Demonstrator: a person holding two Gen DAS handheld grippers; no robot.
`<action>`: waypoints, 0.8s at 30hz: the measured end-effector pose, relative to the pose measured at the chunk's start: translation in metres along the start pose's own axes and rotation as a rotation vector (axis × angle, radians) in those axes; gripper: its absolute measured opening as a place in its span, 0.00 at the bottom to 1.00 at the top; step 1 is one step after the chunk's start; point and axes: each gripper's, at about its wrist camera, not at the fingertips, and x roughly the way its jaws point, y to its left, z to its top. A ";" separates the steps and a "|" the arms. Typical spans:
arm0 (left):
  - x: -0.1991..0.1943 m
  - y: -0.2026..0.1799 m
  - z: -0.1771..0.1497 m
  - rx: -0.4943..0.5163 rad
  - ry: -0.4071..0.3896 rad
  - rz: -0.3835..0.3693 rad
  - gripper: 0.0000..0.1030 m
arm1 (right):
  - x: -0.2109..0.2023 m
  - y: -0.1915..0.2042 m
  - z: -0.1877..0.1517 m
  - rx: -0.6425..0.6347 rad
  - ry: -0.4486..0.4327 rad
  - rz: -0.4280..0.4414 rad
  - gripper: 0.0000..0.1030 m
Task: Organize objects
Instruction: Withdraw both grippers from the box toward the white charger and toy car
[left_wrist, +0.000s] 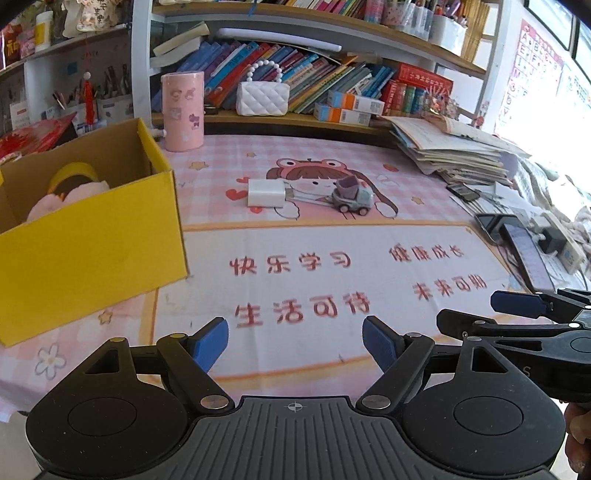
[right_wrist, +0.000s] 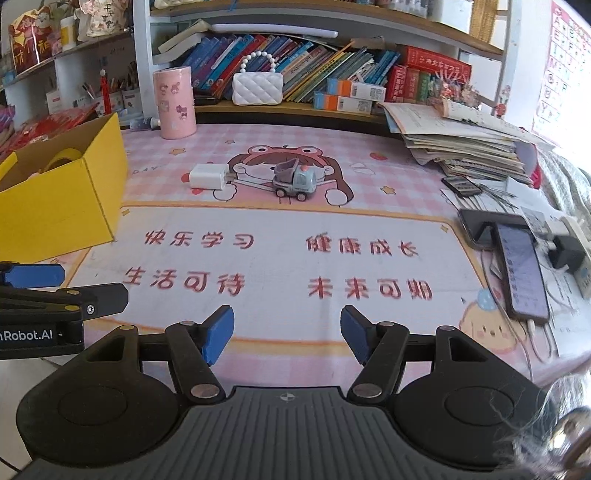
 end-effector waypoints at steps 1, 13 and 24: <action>0.005 -0.001 0.004 -0.004 -0.001 0.007 0.79 | 0.005 -0.002 0.004 -0.005 0.001 0.005 0.60; 0.063 -0.007 0.060 -0.047 -0.037 0.115 0.79 | 0.077 -0.035 0.064 -0.029 -0.008 0.069 0.61; 0.123 -0.016 0.111 -0.084 -0.050 0.226 0.77 | 0.154 -0.045 0.118 -0.071 -0.035 0.119 0.65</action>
